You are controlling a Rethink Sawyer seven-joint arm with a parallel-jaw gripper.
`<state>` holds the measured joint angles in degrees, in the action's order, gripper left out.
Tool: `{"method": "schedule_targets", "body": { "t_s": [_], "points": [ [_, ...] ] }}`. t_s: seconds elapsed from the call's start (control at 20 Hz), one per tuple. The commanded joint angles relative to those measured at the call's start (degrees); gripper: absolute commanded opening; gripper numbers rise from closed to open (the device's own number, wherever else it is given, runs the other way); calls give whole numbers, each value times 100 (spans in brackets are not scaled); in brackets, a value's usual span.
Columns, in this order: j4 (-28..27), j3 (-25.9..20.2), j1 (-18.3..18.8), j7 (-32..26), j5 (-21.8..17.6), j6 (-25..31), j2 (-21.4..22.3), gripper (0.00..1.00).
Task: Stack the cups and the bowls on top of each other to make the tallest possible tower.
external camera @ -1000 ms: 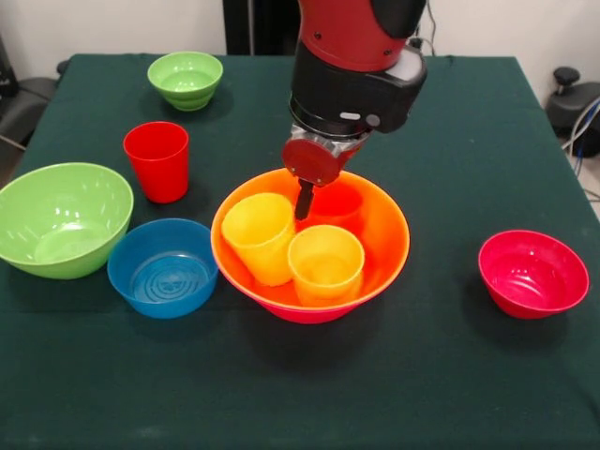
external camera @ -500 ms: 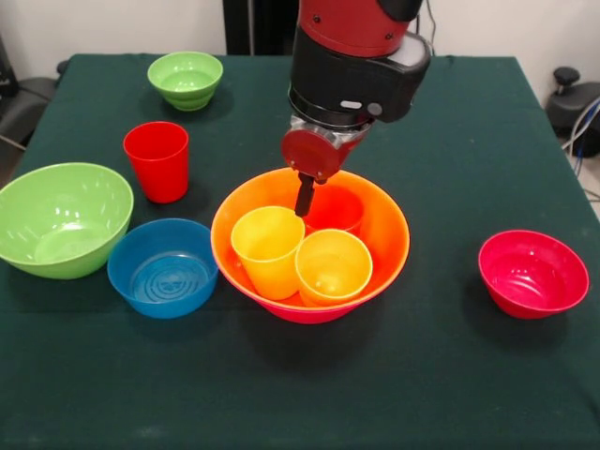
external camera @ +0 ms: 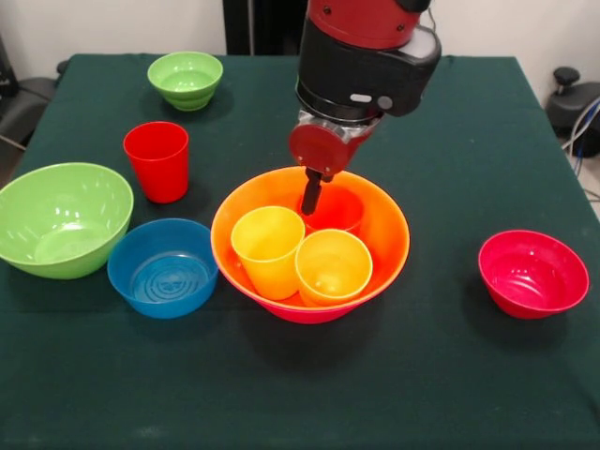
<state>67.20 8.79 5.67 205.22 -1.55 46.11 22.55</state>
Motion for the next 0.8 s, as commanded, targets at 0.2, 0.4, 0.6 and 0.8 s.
{"method": "schedule_targets", "body": {
  "t_s": [0.2,0.4,0.6,0.8],
  "points": [
    [691,-542,869,-2383,-547,82,646,100],
    [948,-505,1046,-2571,-550,82,904,100],
    [940,-518,1175,-2679,-512,85,912,100],
    [860,-513,1284,-2737,-498,-35,791,100]
  ]
}}
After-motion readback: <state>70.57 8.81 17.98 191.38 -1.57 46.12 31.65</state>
